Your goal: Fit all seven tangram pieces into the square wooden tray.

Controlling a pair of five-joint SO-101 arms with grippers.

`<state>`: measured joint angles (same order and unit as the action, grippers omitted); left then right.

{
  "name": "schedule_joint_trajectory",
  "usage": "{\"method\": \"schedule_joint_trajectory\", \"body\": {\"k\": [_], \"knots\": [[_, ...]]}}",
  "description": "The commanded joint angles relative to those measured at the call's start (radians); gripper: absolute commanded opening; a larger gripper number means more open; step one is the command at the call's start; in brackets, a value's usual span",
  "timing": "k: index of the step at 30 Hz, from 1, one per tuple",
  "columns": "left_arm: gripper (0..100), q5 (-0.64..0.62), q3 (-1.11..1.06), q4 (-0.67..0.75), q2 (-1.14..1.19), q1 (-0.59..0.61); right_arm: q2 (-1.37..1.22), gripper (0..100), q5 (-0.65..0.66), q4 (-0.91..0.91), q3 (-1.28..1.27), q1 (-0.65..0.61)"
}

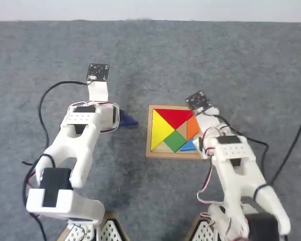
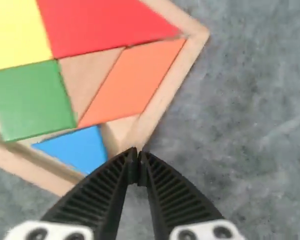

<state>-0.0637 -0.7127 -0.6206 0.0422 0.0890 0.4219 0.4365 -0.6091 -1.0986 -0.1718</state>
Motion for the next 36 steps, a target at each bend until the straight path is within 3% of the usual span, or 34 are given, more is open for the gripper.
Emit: {"method": "schedule_joint_trajectory", "body": {"k": [1,13,25,36], "knots": [[22,0.017,0.005,0.023,-0.048,-0.009,0.084,0.9,-0.012,-0.015,-0.017,-0.033],[22,0.017,0.004,0.023,-0.048,-0.008,0.120,0.9,-0.012,-0.070,-0.018,-0.031],[22,0.017,0.004,0.023,-0.048,-0.008,0.533,0.9,-0.069,-0.071,-0.193,-0.013],[22,0.017,0.004,0.023,-0.048,-0.006,0.490,0.9,-0.074,-0.061,-0.192,0.033]]}}
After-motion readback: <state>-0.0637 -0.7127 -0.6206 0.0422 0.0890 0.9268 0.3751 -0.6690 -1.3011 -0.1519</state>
